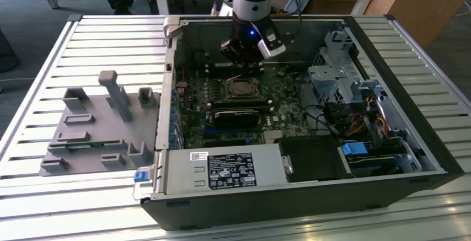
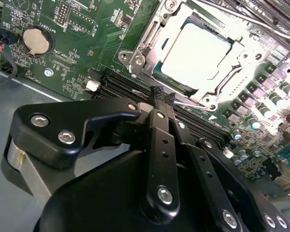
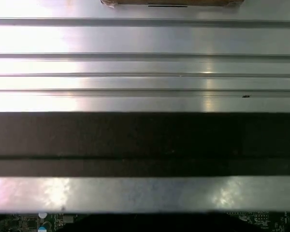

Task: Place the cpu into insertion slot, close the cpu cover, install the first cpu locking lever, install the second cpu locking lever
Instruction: 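Install the first cpu locking lever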

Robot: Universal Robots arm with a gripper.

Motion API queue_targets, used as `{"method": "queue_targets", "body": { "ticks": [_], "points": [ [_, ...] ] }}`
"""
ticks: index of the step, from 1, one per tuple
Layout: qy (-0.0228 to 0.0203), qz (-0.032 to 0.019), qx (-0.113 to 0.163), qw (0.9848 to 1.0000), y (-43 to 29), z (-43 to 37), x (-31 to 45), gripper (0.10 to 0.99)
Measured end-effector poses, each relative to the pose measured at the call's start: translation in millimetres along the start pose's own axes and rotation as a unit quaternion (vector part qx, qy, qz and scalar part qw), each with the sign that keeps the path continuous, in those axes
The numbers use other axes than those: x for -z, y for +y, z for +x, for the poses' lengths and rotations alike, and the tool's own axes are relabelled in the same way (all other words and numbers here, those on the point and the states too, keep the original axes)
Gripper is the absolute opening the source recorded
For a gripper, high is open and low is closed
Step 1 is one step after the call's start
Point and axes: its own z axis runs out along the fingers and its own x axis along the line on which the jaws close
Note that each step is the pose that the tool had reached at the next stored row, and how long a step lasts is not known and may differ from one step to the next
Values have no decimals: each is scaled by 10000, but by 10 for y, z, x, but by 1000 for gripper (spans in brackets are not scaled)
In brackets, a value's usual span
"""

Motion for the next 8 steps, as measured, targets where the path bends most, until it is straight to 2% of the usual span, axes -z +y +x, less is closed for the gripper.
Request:
{"method": "queue_targets", "body": {
  "ticks": [8],
  "points": [
    [0,0,0,10000,0,-26,-41,106]
  ]
}}
